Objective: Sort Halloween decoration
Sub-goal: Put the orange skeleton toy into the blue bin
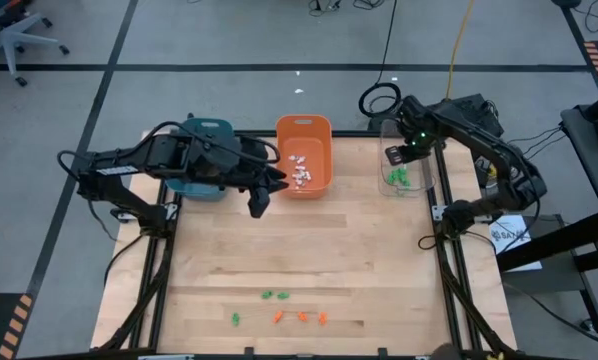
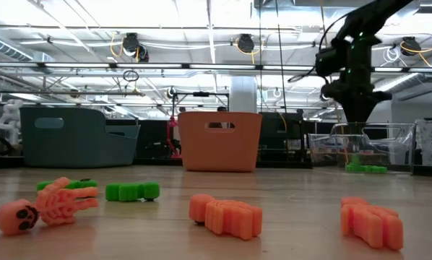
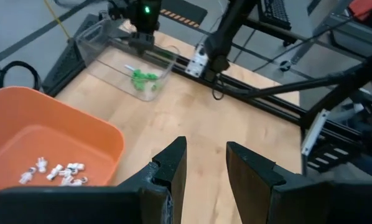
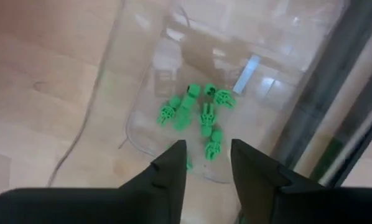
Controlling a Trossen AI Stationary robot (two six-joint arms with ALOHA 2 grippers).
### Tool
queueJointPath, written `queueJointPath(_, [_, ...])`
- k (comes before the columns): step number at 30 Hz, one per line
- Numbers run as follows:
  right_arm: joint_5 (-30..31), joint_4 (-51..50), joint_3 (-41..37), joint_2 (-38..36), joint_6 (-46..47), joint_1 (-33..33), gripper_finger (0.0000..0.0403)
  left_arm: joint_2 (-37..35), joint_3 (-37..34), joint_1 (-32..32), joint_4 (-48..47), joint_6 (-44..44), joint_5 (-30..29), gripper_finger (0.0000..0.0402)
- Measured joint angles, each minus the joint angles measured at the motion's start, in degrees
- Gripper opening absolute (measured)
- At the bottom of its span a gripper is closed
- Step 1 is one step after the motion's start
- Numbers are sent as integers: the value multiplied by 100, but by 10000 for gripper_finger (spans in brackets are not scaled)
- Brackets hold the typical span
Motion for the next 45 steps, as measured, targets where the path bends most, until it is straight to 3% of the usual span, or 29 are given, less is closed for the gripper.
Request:
queueJointPath(6, [-330, 62, 0, -1295, 244, 405, 127, 0, 0, -344, -243, -455, 19, 115])
queueJointPath(12, [-450, 248, 0, -2772, 1448, 1457, 125, 14, -72, -919, -840, -976, 24, 115])
queueJointPath(17, [-423, 571, 2, -3460, 2185, 2446, 123, 65, -357, -1462, -1161, -1352, 22, 115])
queueJointPath(25, [-254, 850, 4, -3356, 2439, 3539, 123, 191, -1184, -2074, -1019, -2717, -265, 115])
queueJointPath(29, [39, 1445, 2, -3192, 2440, 3854, 122, 384, -1397, -2378, -899, -3536, -270, 115])
queueJointPath(35, [187, 2039, 2, -3016, 2203, 3895, 122, 892, -1420, -2776, -657, -4688, -265, 115])
queueJointPath(41, [93, 1878, 2, -2949, 2280, 3897, 122, 1407, -1421, -2791, -665, -6537, 54, 115])
queueJointPath(45, [2, 1692, 2, -2949, 2203, 3897, 122, 1731, -1421, -2827, -210, -7003, 220, 116])
